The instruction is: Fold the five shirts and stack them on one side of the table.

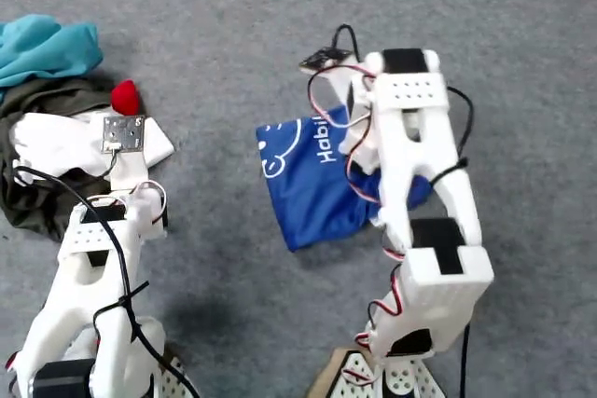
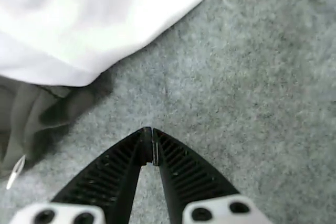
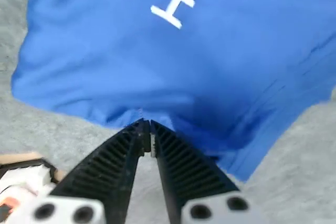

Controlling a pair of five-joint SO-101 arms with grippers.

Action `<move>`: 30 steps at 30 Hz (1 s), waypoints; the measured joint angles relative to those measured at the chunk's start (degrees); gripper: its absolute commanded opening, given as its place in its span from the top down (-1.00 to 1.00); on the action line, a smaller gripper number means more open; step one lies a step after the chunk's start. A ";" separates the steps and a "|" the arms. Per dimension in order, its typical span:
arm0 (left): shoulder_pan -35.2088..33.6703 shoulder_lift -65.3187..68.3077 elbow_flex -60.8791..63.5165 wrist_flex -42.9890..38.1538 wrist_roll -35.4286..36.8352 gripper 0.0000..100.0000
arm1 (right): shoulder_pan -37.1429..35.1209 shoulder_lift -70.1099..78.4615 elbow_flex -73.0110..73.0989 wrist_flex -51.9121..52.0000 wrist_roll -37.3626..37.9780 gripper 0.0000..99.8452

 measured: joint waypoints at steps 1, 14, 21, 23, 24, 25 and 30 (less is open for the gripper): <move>0.00 0.00 0.00 0.00 0.00 0.96 | 0.88 0.00 -0.18 0.79 -0.18 1.00; 0.00 0.00 0.00 0.00 0.00 0.96 | 12.04 0.44 4.84 1.58 1.23 1.00; 0.00 0.00 0.00 0.00 0.00 0.96 | 19.52 0.44 7.38 1.41 4.84 1.00; 0.00 0.00 0.00 0.00 0.00 0.96 | 21.01 0.53 8.09 1.41 5.63 1.00; 0.00 0.00 0.00 0.00 0.00 0.96 | 21.71 0.53 8.35 1.41 5.98 1.00; 0.00 0.00 0.00 0.00 0.00 0.96 | 22.42 0.53 8.44 1.23 6.07 1.00; 0.00 0.00 0.00 0.00 0.00 0.96 | 24.79 0.53 8.44 1.85 6.07 1.00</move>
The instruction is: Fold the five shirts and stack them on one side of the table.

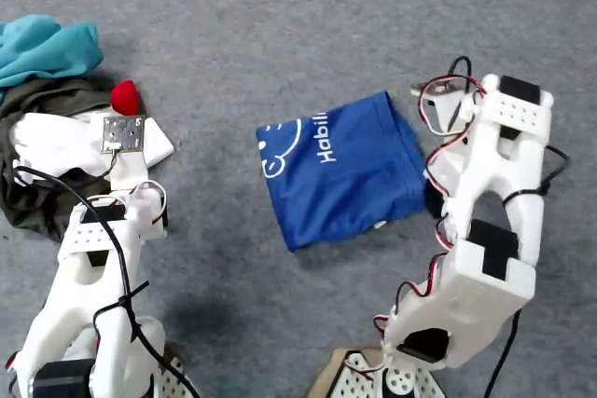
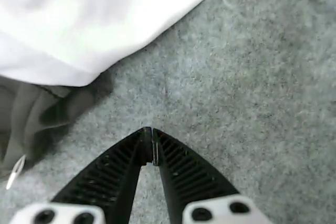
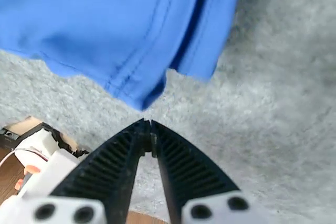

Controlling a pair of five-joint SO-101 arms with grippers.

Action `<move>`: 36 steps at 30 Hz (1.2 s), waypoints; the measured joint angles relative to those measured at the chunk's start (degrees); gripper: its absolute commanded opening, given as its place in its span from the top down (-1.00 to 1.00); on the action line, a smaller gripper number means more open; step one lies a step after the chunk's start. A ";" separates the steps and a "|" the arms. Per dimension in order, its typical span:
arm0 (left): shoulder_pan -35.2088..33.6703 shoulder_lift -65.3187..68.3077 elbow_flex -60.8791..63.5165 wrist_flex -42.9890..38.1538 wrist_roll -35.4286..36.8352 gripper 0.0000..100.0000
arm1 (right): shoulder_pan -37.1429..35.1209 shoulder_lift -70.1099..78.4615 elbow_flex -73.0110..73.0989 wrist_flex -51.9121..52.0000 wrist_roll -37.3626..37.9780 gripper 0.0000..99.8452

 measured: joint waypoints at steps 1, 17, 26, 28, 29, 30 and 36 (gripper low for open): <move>0.00 0.00 0.00 0.00 0.00 0.96 | 0.26 -0.09 0.00 0.70 0.00 1.00; 0.00 0.00 0.00 0.00 0.00 0.96 | -18.02 -8.09 0.00 -0.79 -9.32 0.99; 0.00 0.00 0.00 0.00 0.00 0.96 | -7.30 6.42 1.67 -6.77 -8.35 0.99; 0.00 0.00 0.00 0.00 0.00 0.96 | -5.45 8.97 2.37 -8.53 -7.74 1.00; 0.00 0.00 0.00 0.00 0.00 0.96 | -4.84 9.93 2.37 -9.05 -7.47 1.00; 0.00 0.00 0.00 0.00 0.00 0.96 | -4.40 10.37 2.46 -9.41 -7.38 1.00; 0.00 0.00 0.00 0.00 0.00 0.96 | -4.40 8.97 2.02 -6.86 -7.21 1.00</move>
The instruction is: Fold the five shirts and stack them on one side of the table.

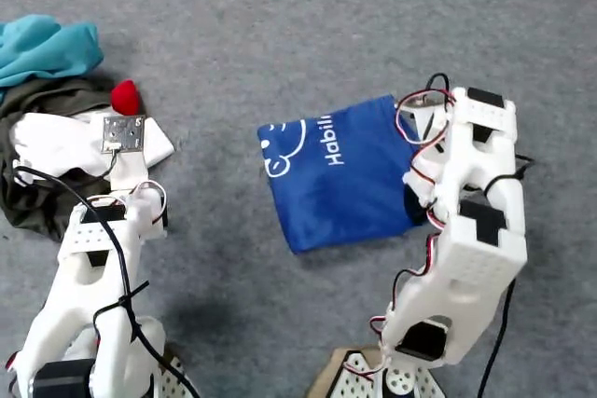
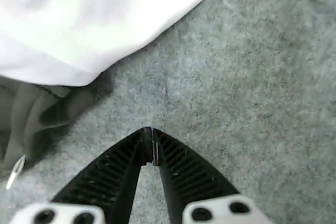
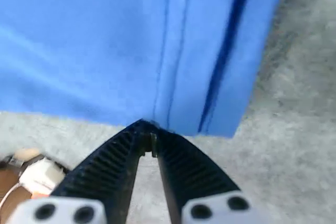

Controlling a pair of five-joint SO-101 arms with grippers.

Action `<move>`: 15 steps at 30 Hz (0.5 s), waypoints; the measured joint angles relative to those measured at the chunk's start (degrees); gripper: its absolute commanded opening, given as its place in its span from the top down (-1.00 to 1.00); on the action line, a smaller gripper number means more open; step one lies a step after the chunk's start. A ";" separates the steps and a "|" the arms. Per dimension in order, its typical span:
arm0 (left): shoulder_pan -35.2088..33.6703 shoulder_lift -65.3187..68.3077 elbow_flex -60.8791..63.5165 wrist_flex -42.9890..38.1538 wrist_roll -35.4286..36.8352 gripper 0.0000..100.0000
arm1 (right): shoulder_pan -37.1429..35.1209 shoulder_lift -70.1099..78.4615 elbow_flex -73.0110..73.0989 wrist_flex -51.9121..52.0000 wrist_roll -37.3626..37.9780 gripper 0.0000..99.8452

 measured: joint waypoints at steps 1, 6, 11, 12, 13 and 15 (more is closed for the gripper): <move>0.00 0.00 0.00 0.00 0.00 0.96 | -0.35 -1.23 -1.14 1.67 0.00 1.00; 0.70 0.00 -2.73 3.87 1.32 0.96 | -1.32 -11.43 -8.70 7.03 0.00 0.99; 8.18 0.00 -18.46 17.23 10.64 0.96 | -4.92 -12.84 -18.73 7.21 0.00 0.99; 10.29 0.00 -22.07 18.20 12.92 0.96 | -5.98 -11.96 -20.75 7.03 0.00 0.99; 12.40 0.26 -25.32 18.73 15.21 0.96 | -7.21 -10.64 -22.77 7.03 0.00 0.99; 17.05 2.02 -30.68 18.99 19.52 0.96 | -9.23 -6.77 -26.81 5.98 0.00 0.99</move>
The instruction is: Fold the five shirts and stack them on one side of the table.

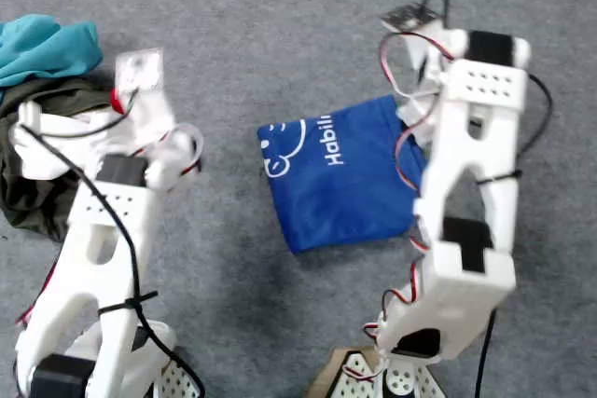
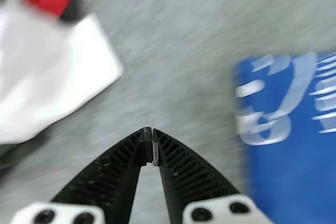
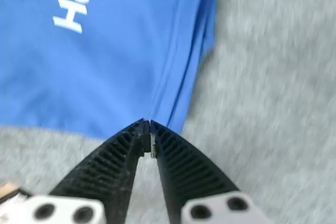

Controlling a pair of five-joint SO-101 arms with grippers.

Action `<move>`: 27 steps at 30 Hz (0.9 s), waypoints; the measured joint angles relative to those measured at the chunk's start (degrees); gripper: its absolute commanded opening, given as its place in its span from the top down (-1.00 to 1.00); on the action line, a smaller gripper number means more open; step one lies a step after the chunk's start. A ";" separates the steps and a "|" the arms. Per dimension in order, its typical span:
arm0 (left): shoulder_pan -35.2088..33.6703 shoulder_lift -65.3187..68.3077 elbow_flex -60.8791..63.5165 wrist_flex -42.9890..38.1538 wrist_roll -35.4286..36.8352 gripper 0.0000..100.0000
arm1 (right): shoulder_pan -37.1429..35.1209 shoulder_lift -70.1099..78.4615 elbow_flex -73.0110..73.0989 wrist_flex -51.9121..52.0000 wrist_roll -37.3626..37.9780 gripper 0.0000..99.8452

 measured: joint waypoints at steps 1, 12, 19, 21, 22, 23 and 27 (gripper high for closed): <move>2.46 1.41 -2.11 -0.53 1.67 0.96 | -0.88 2.46 -2.11 -0.35 0.00 0.99; 8.88 32.00 -13.98 -16.70 11.69 0.96 | -2.81 34.99 -34.11 -0.97 0.00 0.99; 9.76 47.56 -21.89 -16.88 11.78 0.96 | 0.00 51.78 -51.78 -0.97 0.09 0.99; 9.76 50.11 -23.21 -16.88 11.78 0.96 | 0.18 54.24 -55.82 -0.97 0.09 0.99; 9.76 50.46 -24.00 -16.88 11.87 0.96 | 0.18 55.12 -57.49 -0.97 0.09 0.99; 9.76 50.81 -24.70 -16.79 11.78 0.96 | 0.18 55.56 -58.99 -0.97 0.09 0.99; 8.35 51.25 -27.69 -13.89 11.78 0.96 | 0.18 55.65 -64.44 0.26 0.09 0.99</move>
